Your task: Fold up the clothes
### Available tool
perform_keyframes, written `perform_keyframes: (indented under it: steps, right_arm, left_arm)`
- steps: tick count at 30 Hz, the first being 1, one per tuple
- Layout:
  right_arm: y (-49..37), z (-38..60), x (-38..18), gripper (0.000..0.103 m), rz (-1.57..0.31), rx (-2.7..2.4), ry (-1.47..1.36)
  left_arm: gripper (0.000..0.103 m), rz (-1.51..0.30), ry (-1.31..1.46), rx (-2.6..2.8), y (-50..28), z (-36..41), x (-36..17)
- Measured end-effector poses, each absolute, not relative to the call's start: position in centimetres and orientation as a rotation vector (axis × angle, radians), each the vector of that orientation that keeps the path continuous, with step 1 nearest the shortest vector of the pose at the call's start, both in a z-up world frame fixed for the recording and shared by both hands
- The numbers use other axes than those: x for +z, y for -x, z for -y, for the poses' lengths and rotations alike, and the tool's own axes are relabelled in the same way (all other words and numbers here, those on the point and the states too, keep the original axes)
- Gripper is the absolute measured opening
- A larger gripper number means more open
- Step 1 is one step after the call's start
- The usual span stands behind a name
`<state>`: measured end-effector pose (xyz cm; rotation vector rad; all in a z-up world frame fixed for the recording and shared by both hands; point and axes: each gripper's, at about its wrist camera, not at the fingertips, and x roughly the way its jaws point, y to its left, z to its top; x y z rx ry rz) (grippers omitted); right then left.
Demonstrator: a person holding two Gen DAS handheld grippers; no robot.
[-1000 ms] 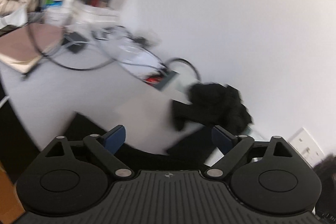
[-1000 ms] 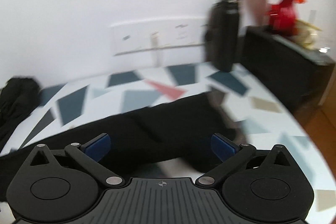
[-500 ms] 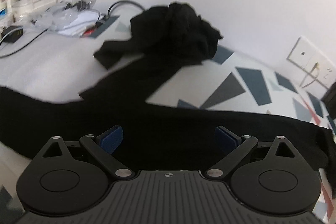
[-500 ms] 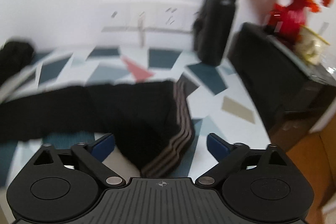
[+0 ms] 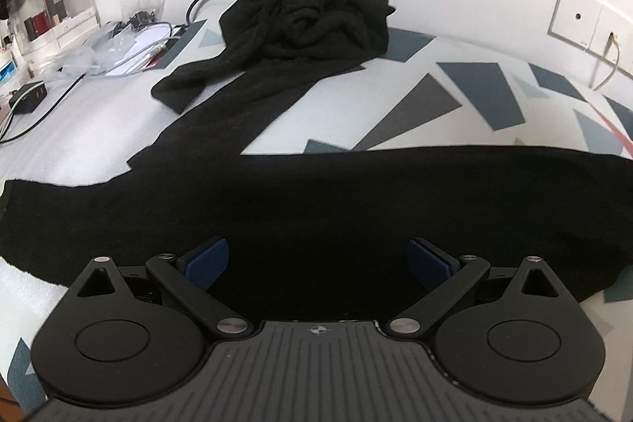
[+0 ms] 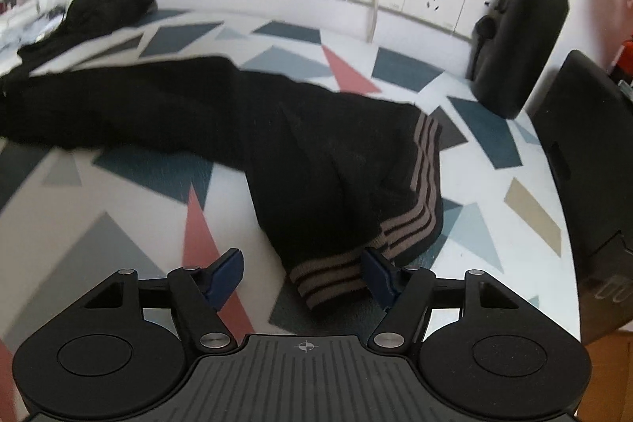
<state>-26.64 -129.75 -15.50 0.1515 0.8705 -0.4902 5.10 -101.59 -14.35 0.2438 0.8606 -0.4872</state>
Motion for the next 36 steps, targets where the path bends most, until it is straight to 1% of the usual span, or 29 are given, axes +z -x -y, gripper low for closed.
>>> perform_keyframes:
  steps: [4, 5, 6, 7, 9, 10, 11, 18, 29, 31, 32, 33, 35, 36]
  right_arm:
    - [26.9, 130.4, -16.1, 0.06, -0.856, -0.481, -0.171]
    - [26.9, 130.6, -16.1, 0.055, -0.851, -0.485, -0.177]
    - [26.9, 131.0, -16.1, 0.044, -0.845, -0.498, -0.185]
    - [27.0, 131.4, -16.0, 0.038, -0.84, -0.512, -0.194]
    - [27.1, 132.5, -15.7, 0.017, -0.828, -0.538, -0.244]
    - [27.3, 133.1, -15.5, 0.011, -0.82, -0.551, -0.27]
    - [27.6, 133.7, -15.1, 0.007, -0.808, -0.573, -0.304]
    - [29.6, 136.2, -9.5, 0.007, -0.6, -0.748, -0.407]
    - [18.3, 144.2, -10.0, 0.008, -0.726, -0.801, -0.392]
    - [16.1, 146.0, -11.6, 0.009, -0.767, -0.814, -0.401]
    - [15.2, 146.8, -12.5, 0.012, -0.801, -0.819, -0.409]
    - [14.5, 147.7, -13.3, 0.022, -0.829, -0.843, -0.42]
    - [14.3, 148.1, -13.6, 0.037, -0.829, -0.877, -0.424]
    - [14.3, 148.2, -13.7, 0.039, -0.826, -0.893, -0.424]
  left_arm:
    - [0.1, -0.864, -0.237, -0.472, -5.3, 101.2, -14.9]
    - [0.1, -0.862, -0.243, -0.473, -5.3, 101.2, -15.1]
    - [0.101, -0.86, -0.255, -0.477, -5.2, 101.3, -15.2]
    - [0.102, -0.857, -0.269, -0.484, -5.1, 101.4, -15.3]
    - [0.102, -0.847, -0.295, -0.506, -4.9, 101.7, -15.4]
    - [0.102, -0.842, -0.306, -0.524, -4.9, 101.9, -15.3]
    - [0.102, -0.838, -0.317, -0.542, -4.9, 102.1, -15.3]
    - [0.102, -0.815, -0.344, -0.632, -6.1, 102.7, -15.5]
    - [0.102, -0.796, -0.316, -0.654, -7.9, 102.7, -15.8]
    - [0.102, -0.792, -0.321, -0.648, -8.3, 102.8, -15.9]
    - [0.102, -0.791, -0.324, -0.646, -8.5, 102.8, -15.9]
    - [0.102, -0.791, -0.325, -0.641, -8.7, 102.9, -15.9]
    - [0.102, -0.791, -0.327, -0.631, -9.0, 102.9, -15.8]
    - [0.102, -0.791, -0.327, -0.627, -9.1, 103.0, -15.7]
